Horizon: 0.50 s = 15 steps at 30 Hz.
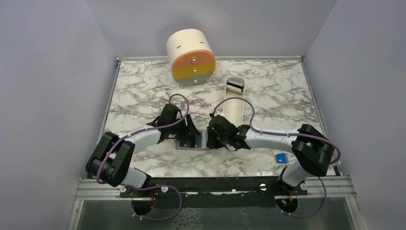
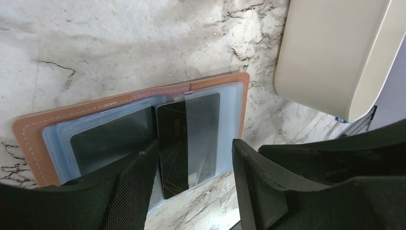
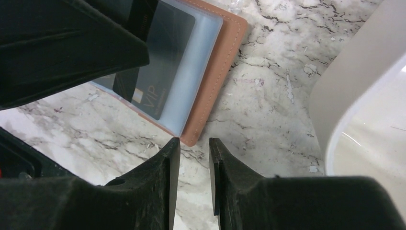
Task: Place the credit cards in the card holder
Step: Insert the credit card into the card holder.
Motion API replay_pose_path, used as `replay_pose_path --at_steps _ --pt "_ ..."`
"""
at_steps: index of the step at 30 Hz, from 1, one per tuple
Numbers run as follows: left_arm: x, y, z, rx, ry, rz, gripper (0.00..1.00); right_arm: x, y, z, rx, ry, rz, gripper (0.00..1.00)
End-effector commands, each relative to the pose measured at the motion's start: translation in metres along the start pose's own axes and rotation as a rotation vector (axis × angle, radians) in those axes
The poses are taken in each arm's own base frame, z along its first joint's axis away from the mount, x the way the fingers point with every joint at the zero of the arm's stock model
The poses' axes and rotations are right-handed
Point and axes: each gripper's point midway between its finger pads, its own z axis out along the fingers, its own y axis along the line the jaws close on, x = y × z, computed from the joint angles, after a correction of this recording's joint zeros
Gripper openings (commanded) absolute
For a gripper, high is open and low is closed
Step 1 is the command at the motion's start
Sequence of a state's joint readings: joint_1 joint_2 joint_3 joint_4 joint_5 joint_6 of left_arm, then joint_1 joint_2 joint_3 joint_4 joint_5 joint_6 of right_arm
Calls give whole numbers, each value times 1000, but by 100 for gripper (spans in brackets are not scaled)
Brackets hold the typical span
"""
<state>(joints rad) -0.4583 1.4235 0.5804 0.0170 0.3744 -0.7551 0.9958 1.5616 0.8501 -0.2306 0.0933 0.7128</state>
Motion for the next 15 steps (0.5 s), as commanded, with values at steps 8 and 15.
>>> replay_pose_path --at_steps 8,15 --pt "18 9 6 16 28 -91 59 -5 4 24 12 -27 8 24" --pt "17 -13 2 123 -3 -158 57 -3 5 26 -6 -30 5 21"
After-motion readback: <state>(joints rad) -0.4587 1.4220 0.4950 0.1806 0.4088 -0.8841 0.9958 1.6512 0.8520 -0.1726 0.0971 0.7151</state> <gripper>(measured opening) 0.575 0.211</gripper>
